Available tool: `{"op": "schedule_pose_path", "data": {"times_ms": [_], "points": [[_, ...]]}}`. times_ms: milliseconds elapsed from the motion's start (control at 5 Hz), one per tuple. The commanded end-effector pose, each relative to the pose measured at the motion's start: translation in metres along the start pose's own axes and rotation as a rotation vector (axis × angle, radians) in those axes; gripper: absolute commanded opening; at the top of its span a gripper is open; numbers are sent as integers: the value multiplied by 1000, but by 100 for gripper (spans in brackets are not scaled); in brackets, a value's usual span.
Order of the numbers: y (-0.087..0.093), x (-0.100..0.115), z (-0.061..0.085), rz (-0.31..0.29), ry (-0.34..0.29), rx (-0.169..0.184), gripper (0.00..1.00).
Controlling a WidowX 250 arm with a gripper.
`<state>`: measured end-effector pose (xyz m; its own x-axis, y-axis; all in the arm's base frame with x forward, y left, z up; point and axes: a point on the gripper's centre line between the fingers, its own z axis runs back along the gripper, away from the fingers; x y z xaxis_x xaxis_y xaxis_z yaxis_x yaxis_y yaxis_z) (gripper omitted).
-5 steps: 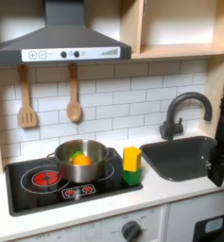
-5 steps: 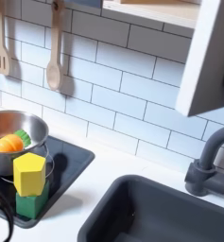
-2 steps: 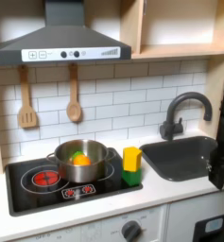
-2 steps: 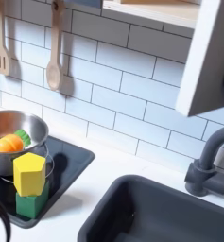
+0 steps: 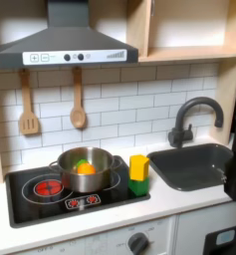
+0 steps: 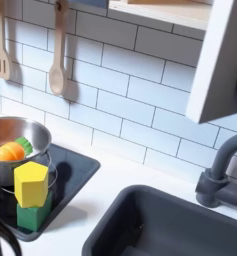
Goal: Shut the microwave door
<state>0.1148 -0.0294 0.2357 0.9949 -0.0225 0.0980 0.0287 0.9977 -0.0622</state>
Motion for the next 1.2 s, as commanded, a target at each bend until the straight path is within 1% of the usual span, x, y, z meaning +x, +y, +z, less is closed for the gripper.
{"op": "schedule_pose_path", "data": {"times_ms": [0, 200, 600, 800, 1000], "points": [[-12, 8, -7, -29, -14, -25, 100], [-28, 15, -12, -63, -10, -46, 100], [-71, 28, -23, -159, -7, -68, 100], [-89, 33, -21, -195, -28, -80, 100], [-101, 41, -22, -207, -39, -86, 100]]}}
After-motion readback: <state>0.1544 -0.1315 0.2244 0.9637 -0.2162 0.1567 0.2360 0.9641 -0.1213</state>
